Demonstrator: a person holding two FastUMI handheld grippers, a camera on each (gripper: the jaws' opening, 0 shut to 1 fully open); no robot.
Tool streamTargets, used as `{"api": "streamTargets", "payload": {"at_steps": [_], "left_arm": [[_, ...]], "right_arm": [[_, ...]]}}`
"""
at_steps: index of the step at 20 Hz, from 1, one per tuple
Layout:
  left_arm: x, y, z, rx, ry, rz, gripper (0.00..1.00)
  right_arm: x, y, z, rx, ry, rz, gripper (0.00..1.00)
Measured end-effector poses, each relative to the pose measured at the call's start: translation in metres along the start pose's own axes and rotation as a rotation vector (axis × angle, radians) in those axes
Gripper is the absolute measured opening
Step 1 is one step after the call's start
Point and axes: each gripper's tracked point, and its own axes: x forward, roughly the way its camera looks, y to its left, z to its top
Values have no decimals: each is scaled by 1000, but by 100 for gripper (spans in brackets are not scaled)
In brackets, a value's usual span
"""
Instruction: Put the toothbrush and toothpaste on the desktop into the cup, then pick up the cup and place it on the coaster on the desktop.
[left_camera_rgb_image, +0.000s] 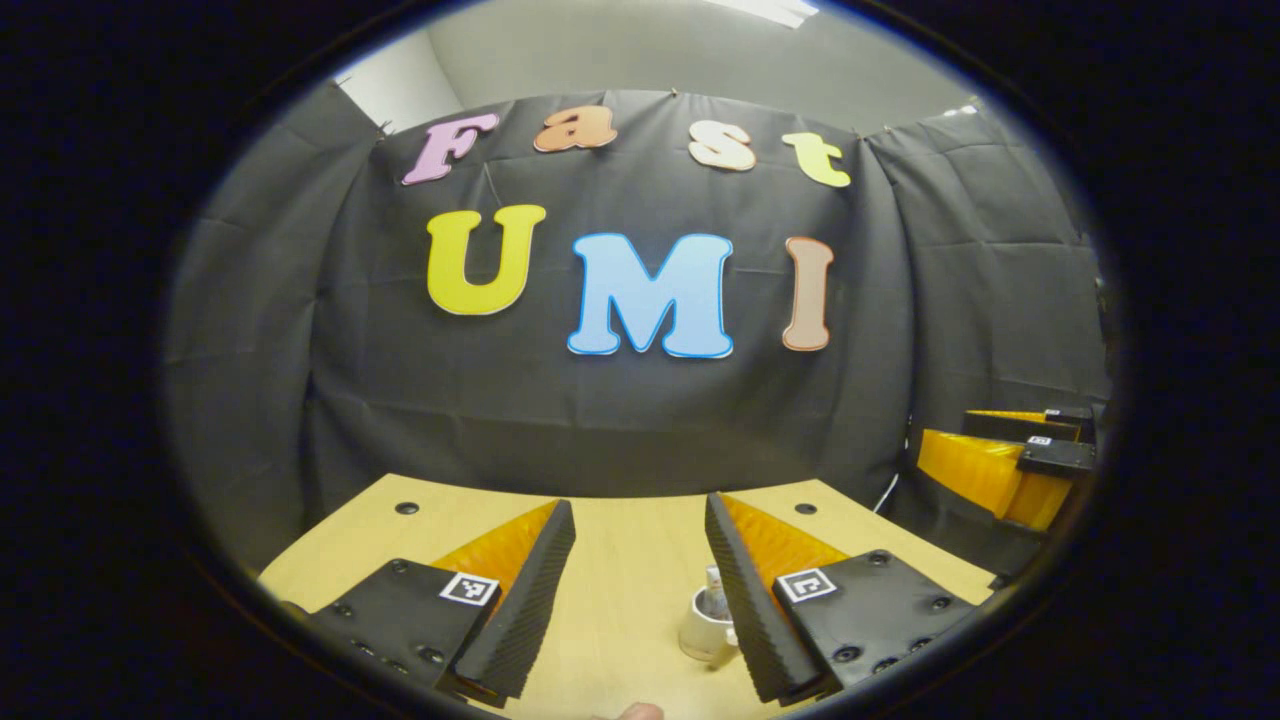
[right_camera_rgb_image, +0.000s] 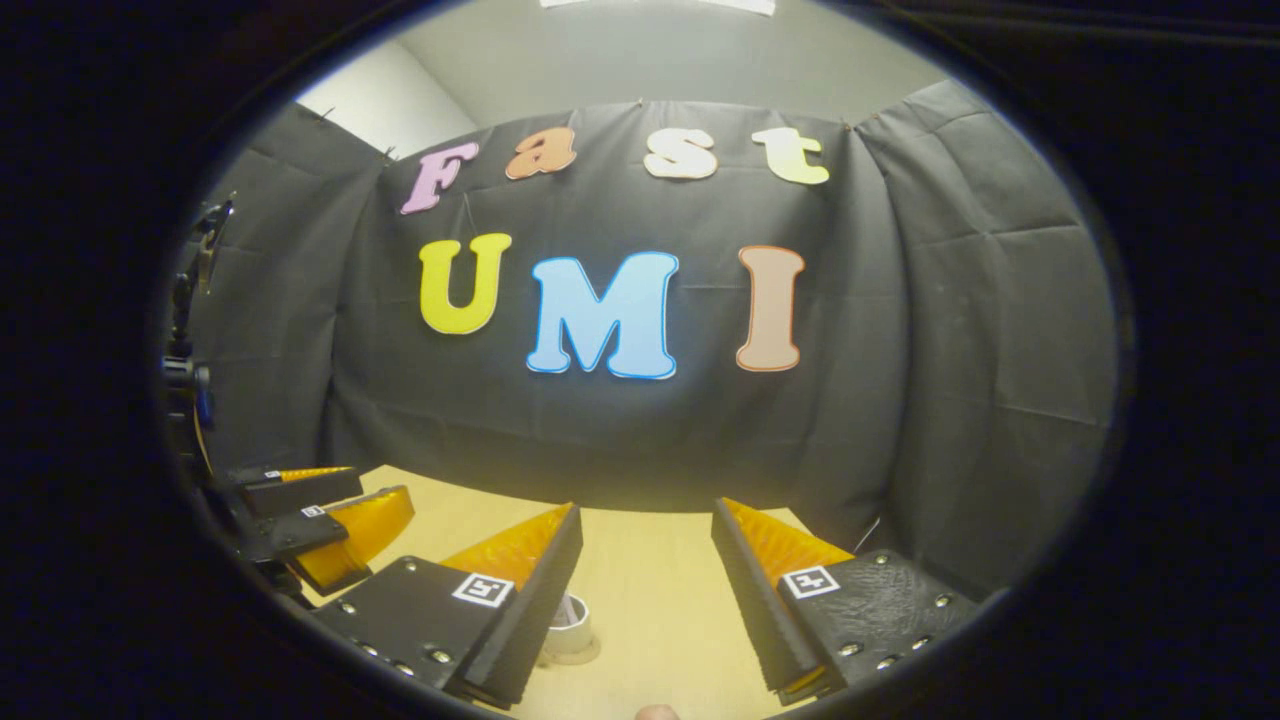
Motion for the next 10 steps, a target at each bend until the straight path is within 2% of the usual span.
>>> {"api": "streamTargets", "payload": {"at_steps": [3,10], "left_arm": [[-3,13,9,-8,-26,12,94],[-3,15,24,-2,-71,13,93]], "right_arm": [[3,5,4,-11,-11,6,82],[8,4,-5,-25,15,-2,82]]}}
